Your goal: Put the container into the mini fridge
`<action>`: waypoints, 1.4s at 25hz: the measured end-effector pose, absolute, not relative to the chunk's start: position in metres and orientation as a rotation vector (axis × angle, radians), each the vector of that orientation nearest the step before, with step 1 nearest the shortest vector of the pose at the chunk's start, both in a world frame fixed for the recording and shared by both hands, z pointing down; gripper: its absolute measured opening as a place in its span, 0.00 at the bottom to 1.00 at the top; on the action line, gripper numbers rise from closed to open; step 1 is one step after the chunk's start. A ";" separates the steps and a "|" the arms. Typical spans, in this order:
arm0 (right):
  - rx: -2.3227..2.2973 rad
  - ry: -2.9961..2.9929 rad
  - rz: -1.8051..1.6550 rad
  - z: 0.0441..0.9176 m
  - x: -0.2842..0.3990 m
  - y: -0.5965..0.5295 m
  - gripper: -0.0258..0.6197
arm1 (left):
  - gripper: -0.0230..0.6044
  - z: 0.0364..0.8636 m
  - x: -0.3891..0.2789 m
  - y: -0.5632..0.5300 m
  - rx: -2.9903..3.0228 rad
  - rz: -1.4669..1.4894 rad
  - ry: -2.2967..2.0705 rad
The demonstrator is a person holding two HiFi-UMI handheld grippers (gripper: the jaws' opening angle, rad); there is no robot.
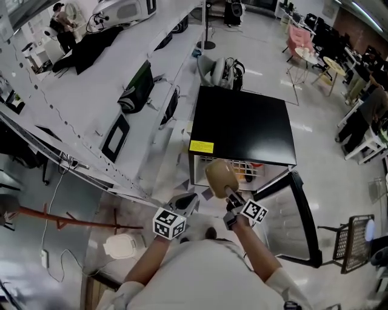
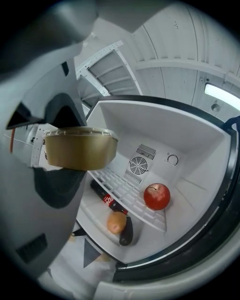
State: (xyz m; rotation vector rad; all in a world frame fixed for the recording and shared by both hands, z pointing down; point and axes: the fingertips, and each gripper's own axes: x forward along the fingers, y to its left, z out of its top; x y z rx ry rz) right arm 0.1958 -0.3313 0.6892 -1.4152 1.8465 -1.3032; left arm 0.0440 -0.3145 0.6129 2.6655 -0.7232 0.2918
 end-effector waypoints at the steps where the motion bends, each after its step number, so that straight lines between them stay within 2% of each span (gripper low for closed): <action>1: -1.424 1.848 -1.306 0.693 0.196 -0.336 0.39 | 0.04 0.612 0.044 -0.315 2.664 0.293 -0.732; 18: -1.464 1.763 -1.384 0.726 0.192 -0.405 0.39 | 0.04 0.613 0.024 -0.325 2.598 0.291 -0.896; 31: -1.315 1.861 -1.559 0.749 0.148 -0.429 0.40 | 0.04 0.622 0.002 -0.324 2.528 0.274 -0.995; 35: -1.244 1.869 -1.625 0.751 0.136 -0.438 0.57 | 0.04 0.625 -0.002 -0.321 2.508 0.268 -1.009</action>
